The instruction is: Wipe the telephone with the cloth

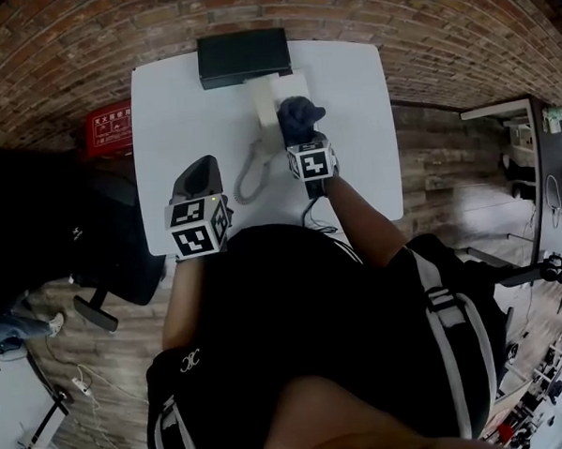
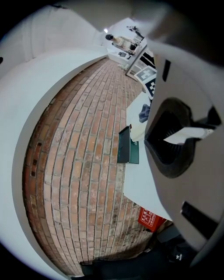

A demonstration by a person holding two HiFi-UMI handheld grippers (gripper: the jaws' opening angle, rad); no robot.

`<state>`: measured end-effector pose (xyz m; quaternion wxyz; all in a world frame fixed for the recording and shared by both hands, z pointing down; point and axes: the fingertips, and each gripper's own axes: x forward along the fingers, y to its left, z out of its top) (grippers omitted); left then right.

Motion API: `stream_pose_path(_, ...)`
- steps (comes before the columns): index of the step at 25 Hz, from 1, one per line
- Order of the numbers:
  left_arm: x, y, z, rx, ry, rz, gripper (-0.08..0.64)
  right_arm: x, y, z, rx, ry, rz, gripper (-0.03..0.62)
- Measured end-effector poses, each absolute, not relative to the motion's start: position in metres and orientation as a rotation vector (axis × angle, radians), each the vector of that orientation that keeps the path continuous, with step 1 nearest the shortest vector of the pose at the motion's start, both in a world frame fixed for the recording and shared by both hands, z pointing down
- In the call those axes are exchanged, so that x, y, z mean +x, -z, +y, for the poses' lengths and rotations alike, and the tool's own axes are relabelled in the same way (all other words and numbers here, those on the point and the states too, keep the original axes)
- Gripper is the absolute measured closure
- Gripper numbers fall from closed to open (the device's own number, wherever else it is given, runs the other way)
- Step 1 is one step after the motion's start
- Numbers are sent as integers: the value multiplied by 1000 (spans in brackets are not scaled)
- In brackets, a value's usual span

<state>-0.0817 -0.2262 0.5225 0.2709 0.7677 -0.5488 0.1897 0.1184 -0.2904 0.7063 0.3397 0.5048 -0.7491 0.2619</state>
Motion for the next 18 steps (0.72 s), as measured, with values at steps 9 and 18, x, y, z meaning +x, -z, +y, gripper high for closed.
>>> stream_pose_path(9,-80,-528,-229,2064,-531,-1464,563,123,-695,-332,1355,-547,-1973,561)
stream_pose_path(18,-82,-525,-227,2059,-535,-1471,563,145,-675,-424,1538,-615,-1897,561)
